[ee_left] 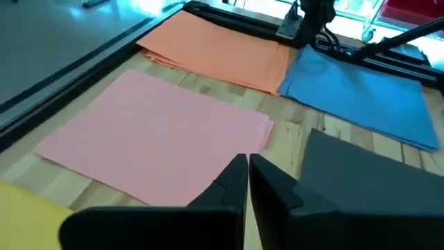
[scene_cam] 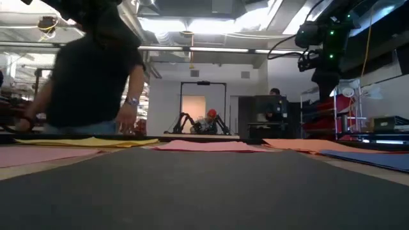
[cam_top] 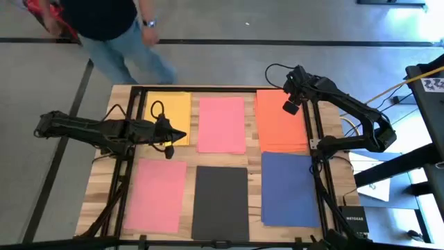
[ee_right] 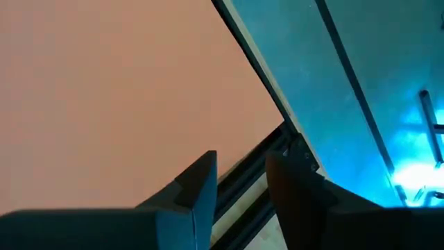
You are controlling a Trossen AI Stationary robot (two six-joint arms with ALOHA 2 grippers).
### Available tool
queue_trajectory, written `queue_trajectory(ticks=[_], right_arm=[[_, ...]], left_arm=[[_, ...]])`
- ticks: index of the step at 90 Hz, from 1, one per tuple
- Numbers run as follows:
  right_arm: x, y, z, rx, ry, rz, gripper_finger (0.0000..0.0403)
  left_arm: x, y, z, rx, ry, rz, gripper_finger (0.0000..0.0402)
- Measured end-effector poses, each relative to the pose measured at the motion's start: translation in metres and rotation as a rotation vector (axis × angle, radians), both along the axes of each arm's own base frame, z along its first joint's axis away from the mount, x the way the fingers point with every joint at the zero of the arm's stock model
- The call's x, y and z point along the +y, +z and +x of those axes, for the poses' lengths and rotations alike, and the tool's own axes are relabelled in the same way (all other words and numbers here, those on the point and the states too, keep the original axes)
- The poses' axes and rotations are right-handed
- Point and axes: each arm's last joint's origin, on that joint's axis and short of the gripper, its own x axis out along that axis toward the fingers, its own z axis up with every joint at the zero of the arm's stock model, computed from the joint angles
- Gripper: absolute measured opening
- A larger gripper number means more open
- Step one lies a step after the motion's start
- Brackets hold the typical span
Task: Organize paper
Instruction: Stack the orange paper on the top of the orange paper
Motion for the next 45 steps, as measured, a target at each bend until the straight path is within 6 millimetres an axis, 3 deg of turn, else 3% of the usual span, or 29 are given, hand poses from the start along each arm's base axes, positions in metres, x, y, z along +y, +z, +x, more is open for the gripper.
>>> queue_trajectory(ticks=[13, 28, 45], right_arm=[[0.000, 0.000, 0.000, -0.001, 0.000, -0.001, 0.0115], [0.001, 0.000, 0.001, -0.029, 0.013, 0.020, 0.0115], [0.003, -0.001, 0.005, -0.098, 0.059, 0.072, 0.0115]], left_arm=[[0.000, 0.000, 0.000, 0.005, -0.018, 0.009, 0.0000], [-0.006, -0.004, 0.000, 0.049, -0.225, -0.055, 0.0000], [-0.009, -0.027, -0.006, 0.291, -0.242, -0.230, 0.0000]])
